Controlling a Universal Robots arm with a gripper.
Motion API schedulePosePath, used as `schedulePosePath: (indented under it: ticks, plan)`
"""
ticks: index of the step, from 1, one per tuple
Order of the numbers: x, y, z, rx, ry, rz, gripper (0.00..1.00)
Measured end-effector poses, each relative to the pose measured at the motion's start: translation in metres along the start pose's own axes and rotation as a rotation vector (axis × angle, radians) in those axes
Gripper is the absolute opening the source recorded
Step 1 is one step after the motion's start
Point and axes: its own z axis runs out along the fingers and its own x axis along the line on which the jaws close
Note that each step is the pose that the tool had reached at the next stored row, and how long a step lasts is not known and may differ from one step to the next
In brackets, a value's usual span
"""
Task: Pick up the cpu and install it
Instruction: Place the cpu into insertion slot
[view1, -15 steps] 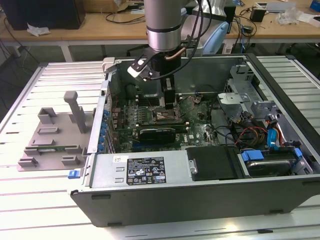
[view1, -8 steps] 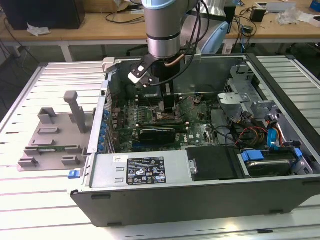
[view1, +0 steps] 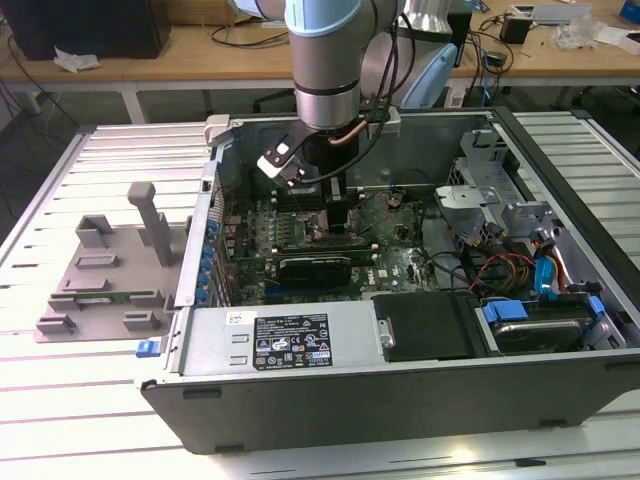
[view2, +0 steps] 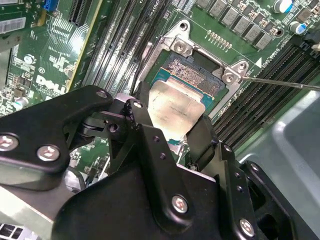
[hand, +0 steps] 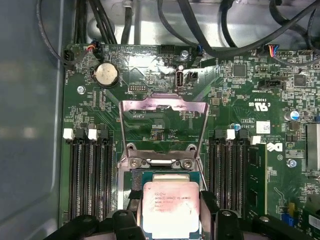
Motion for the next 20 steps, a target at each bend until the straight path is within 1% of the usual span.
schedulePosePath:
  ticks: [3,4,7,11,13,16,20]
  plan:
    - [0.0013,-0.0001,0.0018,0.0033,0.0001,-0.001,0.55]
    - [0.0037,-0.0001,0.0026,0.0051,0.0004,-0.005,0.55]
    - [0.0058,-0.0002,0.0038,0.0064,0.0006,-0.01,0.55]
    - [0.0068,-0.0008,0.0073,0.0141,-0.0029,-0.011,0.55]
    - [0.0069,-0.0011,0.0093,0.0154,-0.0029,-0.012,0.55]
    - [0.0072,-0.0031,0.0122,0.0154,-0.0029,-0.011,0.55]
    - [0.0072,-0.0036,0.0146,0.0155,-0.0031,-0.008,0.55]
